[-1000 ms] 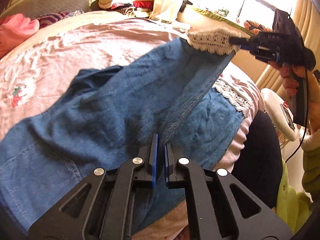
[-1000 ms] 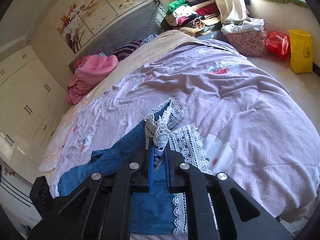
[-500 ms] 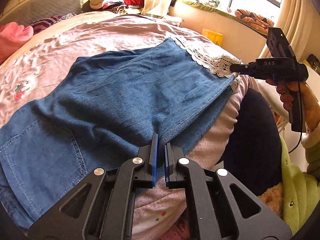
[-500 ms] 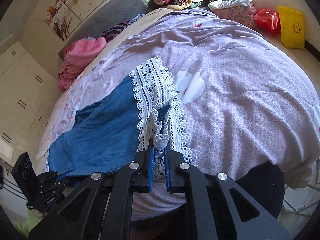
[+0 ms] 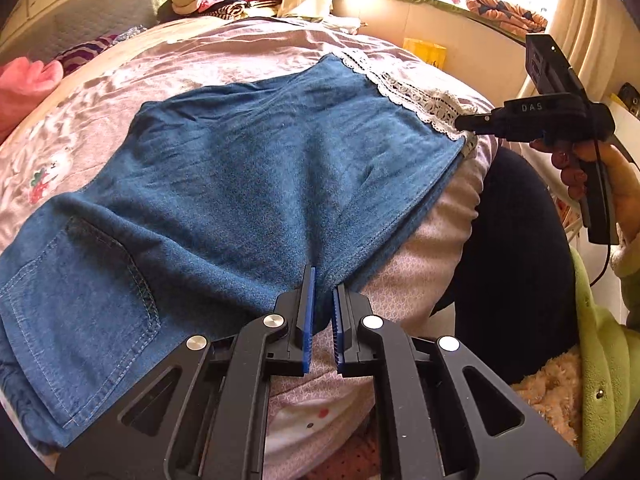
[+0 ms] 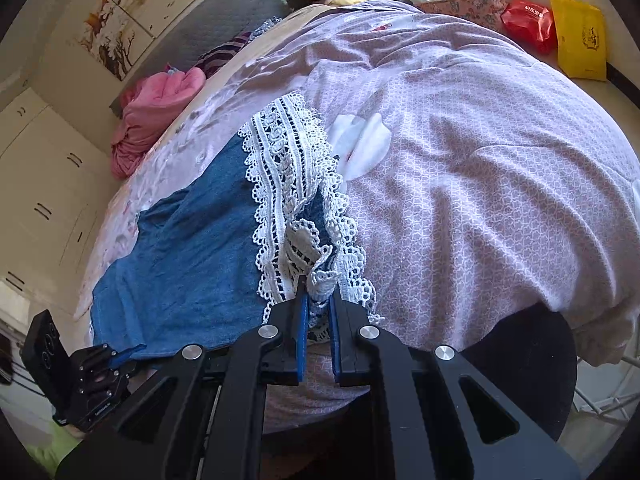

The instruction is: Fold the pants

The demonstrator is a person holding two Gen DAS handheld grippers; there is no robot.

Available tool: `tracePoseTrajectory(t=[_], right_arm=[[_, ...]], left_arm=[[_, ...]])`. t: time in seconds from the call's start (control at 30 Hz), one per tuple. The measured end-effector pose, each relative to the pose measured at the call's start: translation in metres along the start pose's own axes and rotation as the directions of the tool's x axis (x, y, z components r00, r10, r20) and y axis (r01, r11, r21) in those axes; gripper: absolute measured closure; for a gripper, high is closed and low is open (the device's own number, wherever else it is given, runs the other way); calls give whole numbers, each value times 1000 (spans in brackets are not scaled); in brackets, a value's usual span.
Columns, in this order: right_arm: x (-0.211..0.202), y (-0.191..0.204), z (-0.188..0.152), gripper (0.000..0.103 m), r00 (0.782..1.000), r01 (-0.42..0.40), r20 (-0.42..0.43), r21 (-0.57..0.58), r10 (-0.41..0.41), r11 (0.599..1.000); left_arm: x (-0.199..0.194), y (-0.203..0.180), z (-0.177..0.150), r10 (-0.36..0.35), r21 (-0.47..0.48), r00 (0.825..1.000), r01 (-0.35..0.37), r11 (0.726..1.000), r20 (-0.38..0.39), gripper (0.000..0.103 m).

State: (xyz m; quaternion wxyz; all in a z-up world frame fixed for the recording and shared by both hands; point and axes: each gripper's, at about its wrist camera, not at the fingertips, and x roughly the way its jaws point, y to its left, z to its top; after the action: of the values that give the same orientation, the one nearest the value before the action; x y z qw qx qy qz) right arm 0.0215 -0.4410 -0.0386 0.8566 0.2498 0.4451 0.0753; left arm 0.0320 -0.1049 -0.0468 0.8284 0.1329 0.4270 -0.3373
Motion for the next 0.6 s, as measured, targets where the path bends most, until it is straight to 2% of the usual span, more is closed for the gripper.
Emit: tracePoseTrajectory(t=[0.13,0.33,0.4,0.5,0.6], right_arm=[[-5,-1,1,92,1000,-7,-9,13,7,1000],[-28,3,3,78,998,58,34,-9,-58,998],[-37,8,5,78,994,90,70,-37,-87,995],[-45,21,9,77,992,78,107,-90,-68,993],[-39,41,13,72,993,60,105,-168,-43,984]], left_arm=[[0,-1,-1,0,-4,1000,0,1000,3,99],[0,-3,-3,-21,-7,1000,21,1000,13,85],[-5,-4,-3,-23,-9,999,23,1000,24,76],[-21,-1,-5,-27,-28,998,29,999,60,65],[-38,12,-11,20,-77,996,-13,997,85,62]])
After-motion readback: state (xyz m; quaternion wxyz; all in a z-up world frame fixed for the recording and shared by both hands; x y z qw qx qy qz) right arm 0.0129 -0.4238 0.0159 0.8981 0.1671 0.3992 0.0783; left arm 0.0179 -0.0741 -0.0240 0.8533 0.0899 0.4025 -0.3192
